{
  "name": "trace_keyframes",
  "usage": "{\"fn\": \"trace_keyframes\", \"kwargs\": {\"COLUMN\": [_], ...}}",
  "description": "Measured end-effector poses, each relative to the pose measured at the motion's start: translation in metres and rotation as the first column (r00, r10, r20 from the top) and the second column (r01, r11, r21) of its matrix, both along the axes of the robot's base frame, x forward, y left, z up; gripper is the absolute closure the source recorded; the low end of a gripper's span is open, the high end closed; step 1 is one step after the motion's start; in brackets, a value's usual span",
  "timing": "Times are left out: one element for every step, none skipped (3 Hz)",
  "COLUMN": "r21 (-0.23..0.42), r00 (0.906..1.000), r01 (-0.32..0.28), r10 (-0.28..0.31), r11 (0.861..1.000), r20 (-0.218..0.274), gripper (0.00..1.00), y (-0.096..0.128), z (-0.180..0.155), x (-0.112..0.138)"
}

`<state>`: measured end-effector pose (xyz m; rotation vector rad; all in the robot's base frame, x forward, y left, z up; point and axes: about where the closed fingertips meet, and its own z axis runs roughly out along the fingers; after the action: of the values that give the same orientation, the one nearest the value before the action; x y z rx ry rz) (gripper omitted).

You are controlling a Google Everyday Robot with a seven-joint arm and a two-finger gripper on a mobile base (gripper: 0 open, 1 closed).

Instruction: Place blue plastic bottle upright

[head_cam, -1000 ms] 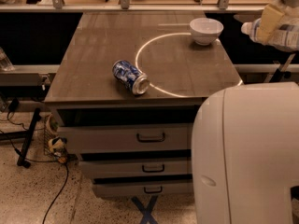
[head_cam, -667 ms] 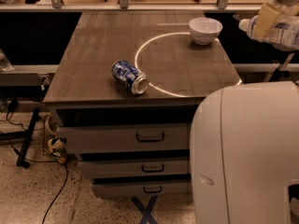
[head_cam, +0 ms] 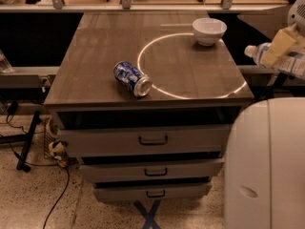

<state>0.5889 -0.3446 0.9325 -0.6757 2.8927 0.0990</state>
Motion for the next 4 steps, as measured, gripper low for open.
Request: {"fn": "trace_keyframes", "kwargs": {"r21": [0.131,0.222,0.293,0.332], "r00": [0.9995,0.9948,0.9790,0.9394], "r01": [-0.013,-0.033,-0.071,-0.135], "r10": [0.009,0.011,0.010,0.014], "r11": [0.991,0.975,0.954,0.934], "r20": [0.031,0.102,0.204,0.342], "gripper": [1.00,1.00,1.00,1.00], "y": [-0.001,0.007,0.021,0.051], "z": [-0.008,0.001,0.018,0.036], "x": [-0.008,-0.006,0.004,0.021]}}
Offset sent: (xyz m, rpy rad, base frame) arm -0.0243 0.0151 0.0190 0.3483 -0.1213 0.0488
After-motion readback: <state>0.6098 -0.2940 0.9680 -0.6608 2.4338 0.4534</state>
